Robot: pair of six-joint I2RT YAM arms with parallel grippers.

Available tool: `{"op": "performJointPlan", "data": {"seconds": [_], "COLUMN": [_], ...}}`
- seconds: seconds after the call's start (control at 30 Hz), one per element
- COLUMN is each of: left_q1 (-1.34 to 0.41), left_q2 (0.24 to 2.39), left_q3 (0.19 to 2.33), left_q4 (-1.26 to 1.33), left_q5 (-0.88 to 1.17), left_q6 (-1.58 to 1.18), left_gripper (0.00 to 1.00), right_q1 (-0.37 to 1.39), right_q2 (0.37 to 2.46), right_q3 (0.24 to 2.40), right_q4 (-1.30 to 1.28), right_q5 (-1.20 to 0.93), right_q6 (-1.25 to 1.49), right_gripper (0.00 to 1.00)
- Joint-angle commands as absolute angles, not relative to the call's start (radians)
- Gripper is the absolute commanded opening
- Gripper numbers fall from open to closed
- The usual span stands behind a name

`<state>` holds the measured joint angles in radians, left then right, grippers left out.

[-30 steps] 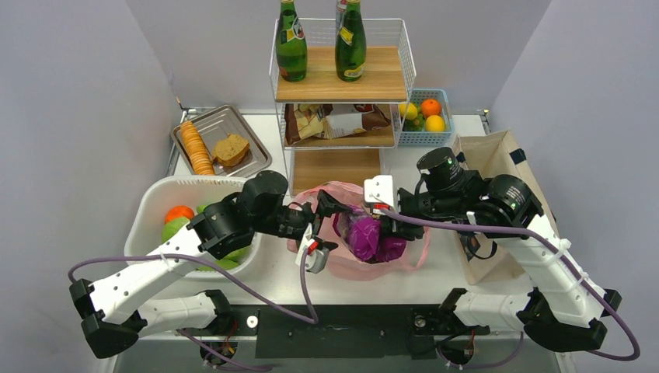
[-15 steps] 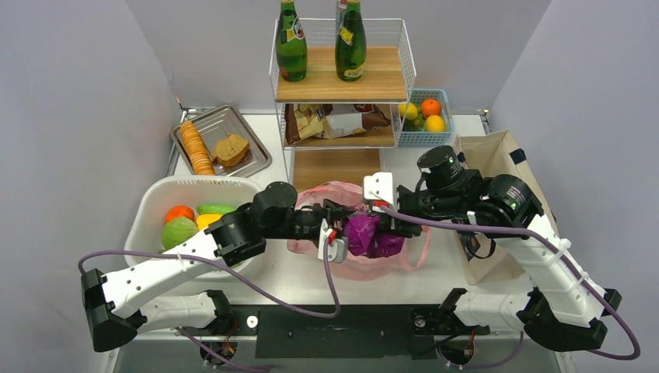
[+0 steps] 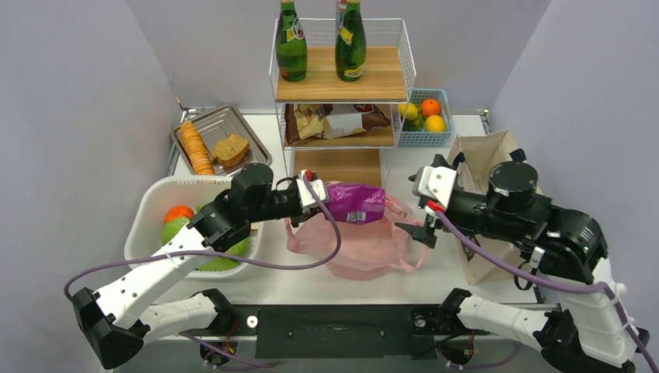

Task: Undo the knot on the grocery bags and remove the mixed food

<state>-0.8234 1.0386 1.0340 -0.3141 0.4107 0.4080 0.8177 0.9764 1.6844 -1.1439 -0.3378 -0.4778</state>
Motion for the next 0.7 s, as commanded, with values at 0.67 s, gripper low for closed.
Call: {"op": "performJointPlan", "data": {"seconds": [0.67], "left_q1": [-0.876], "left_q2": [1.032], "left_q3": [1.194], "left_q4": [-0.239], "left_q5": [0.476], "left_q6": [0.271], "left_gripper": [0.0], "right_q1": [1.071], "right_q2": [1.08], "right_q3": [1.612], "right_q4": [-0.96], "right_q5": [-0.182], "right_q6": [-0.659], "right_gripper": [0.75]}}
